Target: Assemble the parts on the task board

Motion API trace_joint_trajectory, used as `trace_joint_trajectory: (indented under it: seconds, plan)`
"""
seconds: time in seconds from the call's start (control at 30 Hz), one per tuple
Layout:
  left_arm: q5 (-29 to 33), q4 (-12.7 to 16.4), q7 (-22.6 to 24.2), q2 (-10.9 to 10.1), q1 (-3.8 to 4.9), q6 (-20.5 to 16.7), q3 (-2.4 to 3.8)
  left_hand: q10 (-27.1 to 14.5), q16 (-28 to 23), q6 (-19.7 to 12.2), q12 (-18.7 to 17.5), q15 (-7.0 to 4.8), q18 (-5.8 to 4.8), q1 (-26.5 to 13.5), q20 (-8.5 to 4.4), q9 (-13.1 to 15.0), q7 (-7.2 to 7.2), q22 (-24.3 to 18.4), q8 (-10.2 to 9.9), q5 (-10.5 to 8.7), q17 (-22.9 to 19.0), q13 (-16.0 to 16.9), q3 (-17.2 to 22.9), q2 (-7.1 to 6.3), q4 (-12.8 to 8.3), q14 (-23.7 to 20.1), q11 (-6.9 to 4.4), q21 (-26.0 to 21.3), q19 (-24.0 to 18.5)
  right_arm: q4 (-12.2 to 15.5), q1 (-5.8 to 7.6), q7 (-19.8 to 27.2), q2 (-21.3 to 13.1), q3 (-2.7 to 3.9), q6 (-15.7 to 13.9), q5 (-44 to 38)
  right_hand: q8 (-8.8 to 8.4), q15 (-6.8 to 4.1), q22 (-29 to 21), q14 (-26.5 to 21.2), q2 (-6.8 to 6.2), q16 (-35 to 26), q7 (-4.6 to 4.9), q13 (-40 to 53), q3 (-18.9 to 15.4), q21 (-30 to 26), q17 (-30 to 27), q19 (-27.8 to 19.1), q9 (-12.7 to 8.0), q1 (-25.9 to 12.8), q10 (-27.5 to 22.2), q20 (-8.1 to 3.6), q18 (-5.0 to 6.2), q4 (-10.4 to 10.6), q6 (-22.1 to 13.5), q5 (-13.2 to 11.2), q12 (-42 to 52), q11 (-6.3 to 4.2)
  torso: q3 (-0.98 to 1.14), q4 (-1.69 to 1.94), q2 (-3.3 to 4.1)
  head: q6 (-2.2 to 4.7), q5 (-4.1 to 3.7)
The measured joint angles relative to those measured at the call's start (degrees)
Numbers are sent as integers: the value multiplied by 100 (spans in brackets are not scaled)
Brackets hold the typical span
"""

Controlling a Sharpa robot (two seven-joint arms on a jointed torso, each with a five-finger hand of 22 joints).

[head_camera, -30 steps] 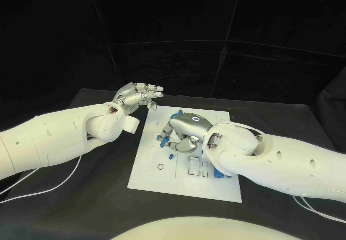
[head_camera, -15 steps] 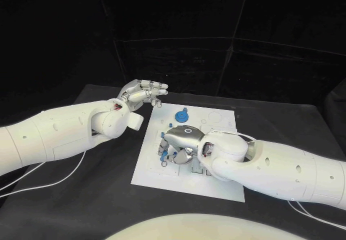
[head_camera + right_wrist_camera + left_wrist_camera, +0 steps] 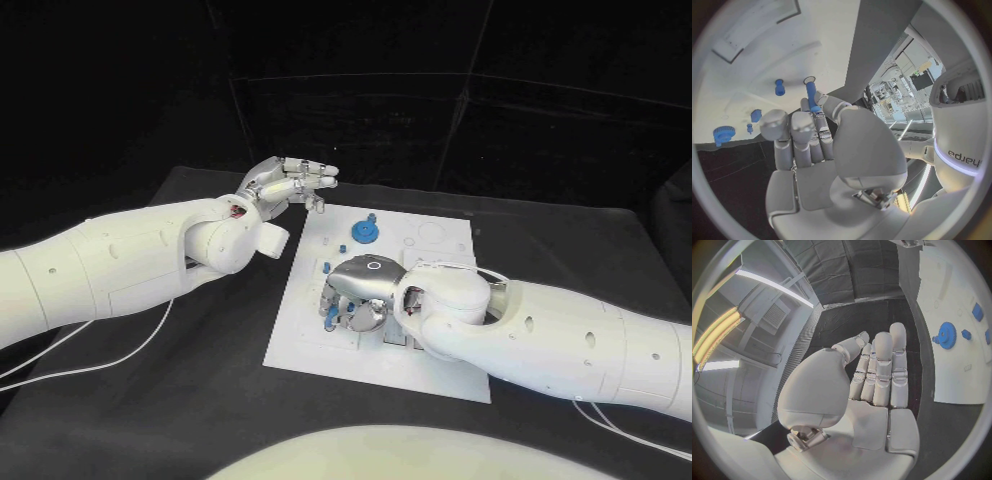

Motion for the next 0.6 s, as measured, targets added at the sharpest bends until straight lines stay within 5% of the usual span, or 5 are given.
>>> trace_joint_trajectory:
  seconds: [0.6]
  plan:
    - [0, -2, 0, 0, 0, 5, 0, 0, 0, 0, 0, 0, 0, 0, 0, 0, 0, 1, 0, 0, -4, 1, 0, 0, 0, 0, 0, 0, 0, -119, -42, -65, 143, -10, 203, -230, -1, 0, 0, 0, -2, 0, -1, 6, -5, 0, -1, 0, -6, -2, 0, 0, 0, 3, -1, -7, -3, 0, 0, -2, 2, -28, 8]
